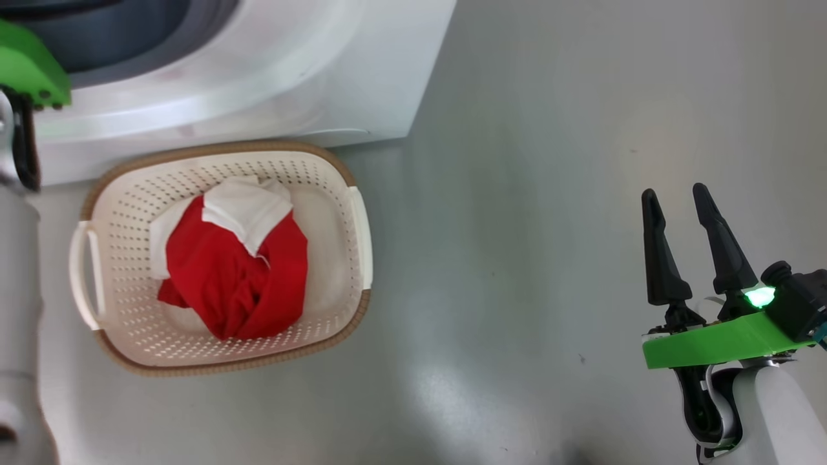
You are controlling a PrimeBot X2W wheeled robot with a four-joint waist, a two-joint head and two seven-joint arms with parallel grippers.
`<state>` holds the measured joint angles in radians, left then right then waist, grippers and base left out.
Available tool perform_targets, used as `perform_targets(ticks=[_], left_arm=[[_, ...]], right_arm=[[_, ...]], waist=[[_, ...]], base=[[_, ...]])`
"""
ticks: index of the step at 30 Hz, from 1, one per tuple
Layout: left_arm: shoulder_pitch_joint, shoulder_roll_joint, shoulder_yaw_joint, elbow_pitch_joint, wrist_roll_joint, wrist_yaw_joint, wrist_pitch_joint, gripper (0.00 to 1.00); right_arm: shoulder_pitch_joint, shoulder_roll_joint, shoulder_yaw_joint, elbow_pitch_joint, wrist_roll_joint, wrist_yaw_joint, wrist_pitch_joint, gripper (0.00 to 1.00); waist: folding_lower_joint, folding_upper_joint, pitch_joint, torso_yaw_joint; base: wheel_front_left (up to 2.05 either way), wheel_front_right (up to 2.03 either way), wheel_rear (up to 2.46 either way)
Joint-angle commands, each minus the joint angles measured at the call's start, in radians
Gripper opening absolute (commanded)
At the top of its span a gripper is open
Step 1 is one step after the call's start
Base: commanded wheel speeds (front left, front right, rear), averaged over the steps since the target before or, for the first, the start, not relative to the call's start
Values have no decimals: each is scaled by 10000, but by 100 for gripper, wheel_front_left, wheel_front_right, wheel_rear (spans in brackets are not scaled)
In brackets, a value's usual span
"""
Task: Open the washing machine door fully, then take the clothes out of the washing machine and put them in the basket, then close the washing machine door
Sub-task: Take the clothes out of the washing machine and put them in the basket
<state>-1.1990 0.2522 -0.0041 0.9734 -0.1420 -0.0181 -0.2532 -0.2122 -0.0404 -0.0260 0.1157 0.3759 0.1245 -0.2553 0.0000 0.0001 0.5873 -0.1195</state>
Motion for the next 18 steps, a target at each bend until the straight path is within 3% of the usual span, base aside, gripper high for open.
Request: perform_targets(ticks=[1,10,18], left_arm=[[552,402,272,-669,-63,10,-81,0],[3379,-581,1606,-5089,-130,-265,-84,0],[4770,-1345,2357,-7352,177,-727,-85,0]], right_arm=[[173,-99,125,-204,-104,62,-65,100],[414,-99,-72,-161,-309,62,-65,100],[590,-99,-156,-130,-434,62,-65,100]], waist=[[0,-1,-182,164],[0,-1,-588,615],[0,-1,-835,833]], base=[[0,0,0],[0,0,0],[0,0,0]])
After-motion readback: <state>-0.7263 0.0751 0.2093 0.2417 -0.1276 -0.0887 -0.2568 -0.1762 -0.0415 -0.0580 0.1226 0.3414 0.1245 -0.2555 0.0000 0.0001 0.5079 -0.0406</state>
